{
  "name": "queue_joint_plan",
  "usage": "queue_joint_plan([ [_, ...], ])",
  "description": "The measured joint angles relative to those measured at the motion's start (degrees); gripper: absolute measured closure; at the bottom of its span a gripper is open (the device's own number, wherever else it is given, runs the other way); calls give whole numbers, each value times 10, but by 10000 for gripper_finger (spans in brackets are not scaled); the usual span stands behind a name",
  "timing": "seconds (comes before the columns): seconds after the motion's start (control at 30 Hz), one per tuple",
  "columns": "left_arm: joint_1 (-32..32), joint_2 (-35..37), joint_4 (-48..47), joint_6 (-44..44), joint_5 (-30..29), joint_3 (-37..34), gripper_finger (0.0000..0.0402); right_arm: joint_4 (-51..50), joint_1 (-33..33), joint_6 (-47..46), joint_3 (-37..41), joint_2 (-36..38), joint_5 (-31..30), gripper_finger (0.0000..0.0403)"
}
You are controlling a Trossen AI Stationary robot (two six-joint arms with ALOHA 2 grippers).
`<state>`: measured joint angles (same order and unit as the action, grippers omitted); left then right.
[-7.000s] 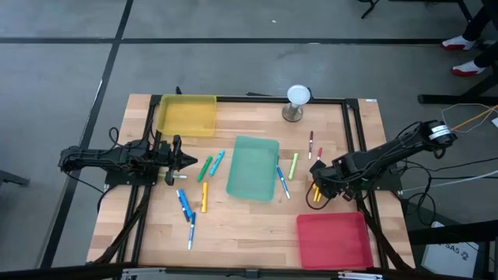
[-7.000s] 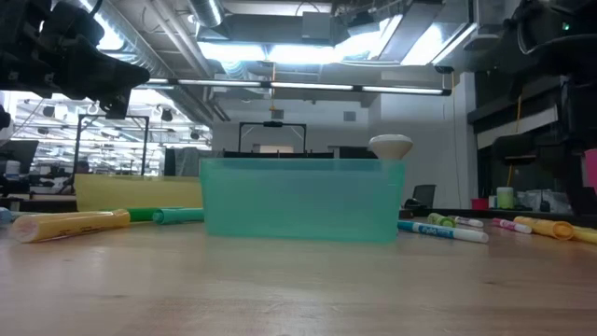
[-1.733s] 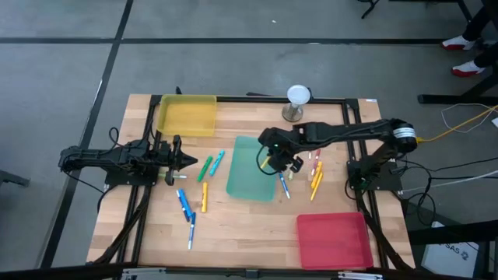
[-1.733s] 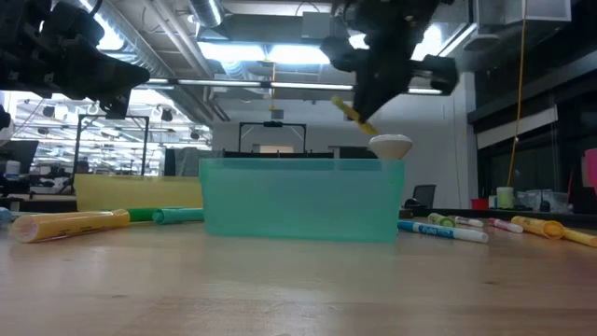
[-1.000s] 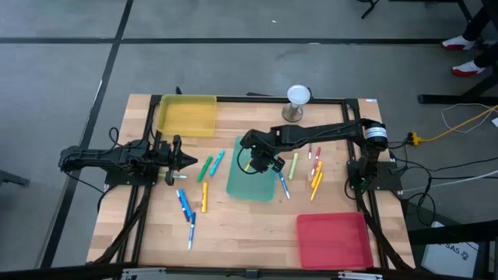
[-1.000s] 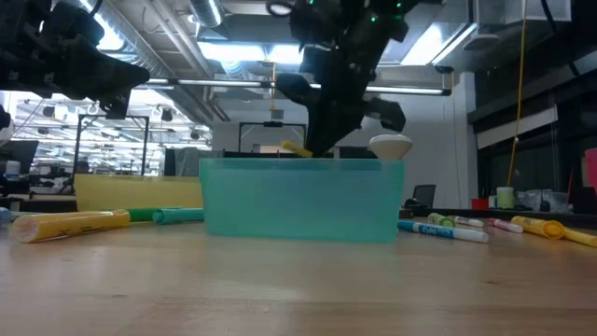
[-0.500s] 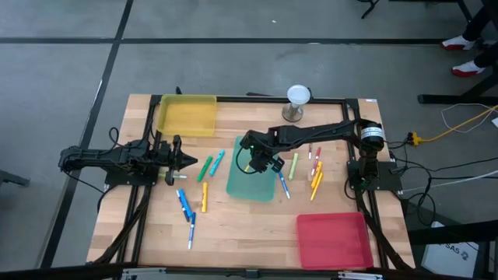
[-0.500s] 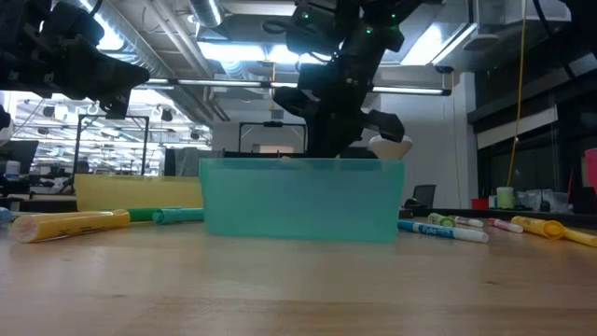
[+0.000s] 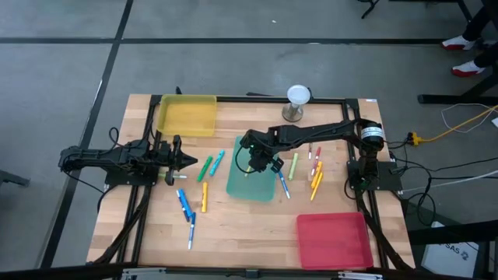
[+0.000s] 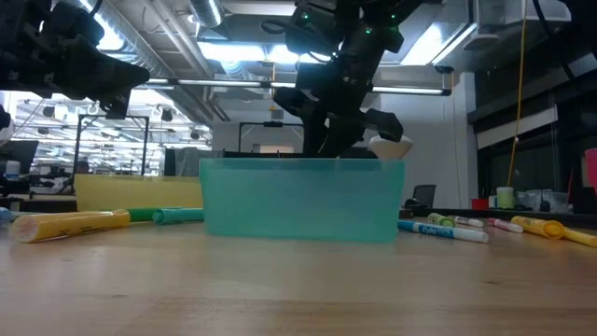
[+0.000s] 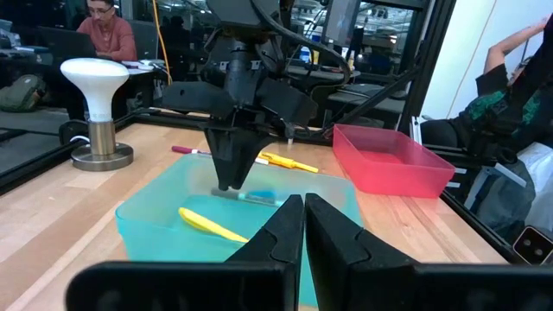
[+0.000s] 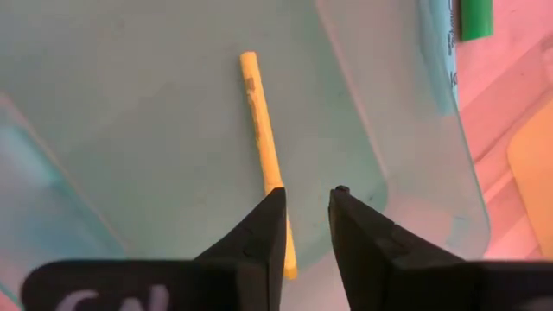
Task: Pick & Place Markers
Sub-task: Put the yellow pen into the green bin
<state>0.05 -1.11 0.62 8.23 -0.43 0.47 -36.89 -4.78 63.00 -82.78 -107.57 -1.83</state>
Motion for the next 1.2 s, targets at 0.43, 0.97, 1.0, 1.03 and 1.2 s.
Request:
queue_joint_plan([
  [0.43, 0, 0, 0, 0, 0, 0, 393, 0, 21, -43, 0, 13, -66, 311],
  [0.97, 0, 0, 0, 0, 0, 0, 390, -8, 105, -179, 0, 92, -106, 311],
  [1.0, 0, 0, 0, 0, 0, 0, 390, -8, 111, -192, 0, 94, -107, 311],
  [1.03, 0, 0, 0, 0, 0, 0, 391, -10, 116, -205, 0, 95, -107, 311],
  [1.2, 0, 0, 0, 0, 0, 0, 389, -22, 147, -248, 0, 95, -106, 311],
])
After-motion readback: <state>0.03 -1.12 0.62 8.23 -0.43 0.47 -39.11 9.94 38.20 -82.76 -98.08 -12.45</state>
